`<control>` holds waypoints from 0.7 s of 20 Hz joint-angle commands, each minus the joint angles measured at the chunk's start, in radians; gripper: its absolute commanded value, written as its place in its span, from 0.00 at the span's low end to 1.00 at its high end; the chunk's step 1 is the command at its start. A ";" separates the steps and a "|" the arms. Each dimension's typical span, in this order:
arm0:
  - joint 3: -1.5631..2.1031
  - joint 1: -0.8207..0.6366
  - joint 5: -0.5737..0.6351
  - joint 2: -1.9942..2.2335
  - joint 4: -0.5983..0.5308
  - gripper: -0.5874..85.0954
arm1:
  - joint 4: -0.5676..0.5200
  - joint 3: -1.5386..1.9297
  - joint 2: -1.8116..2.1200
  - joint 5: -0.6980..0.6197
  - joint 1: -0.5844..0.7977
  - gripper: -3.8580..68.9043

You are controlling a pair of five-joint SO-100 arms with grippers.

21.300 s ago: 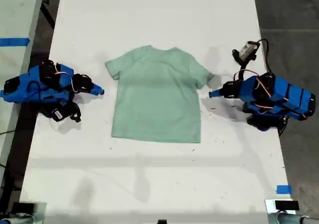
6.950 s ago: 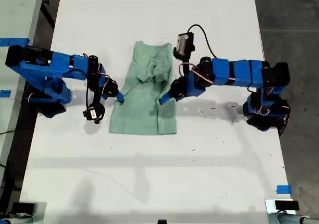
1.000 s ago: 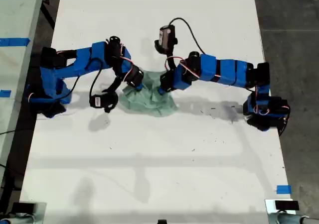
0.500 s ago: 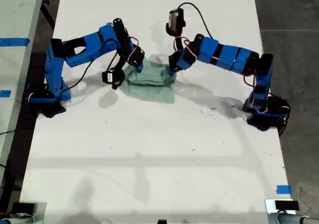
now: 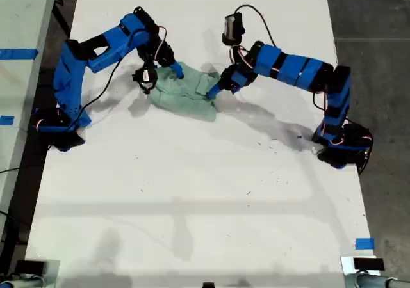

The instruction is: Fold tshirt

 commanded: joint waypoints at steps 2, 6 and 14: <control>-0.018 0.081 0.002 0.321 0.094 0.33 | 0.092 0.021 0.238 0.028 -0.018 0.49; 0.255 0.229 -0.055 0.574 0.041 0.24 | 0.117 0.184 0.454 0.124 -0.103 0.43; 1.301 0.499 -0.456 1.180 -0.345 0.01 | -0.063 0.871 1.088 0.437 -0.229 0.03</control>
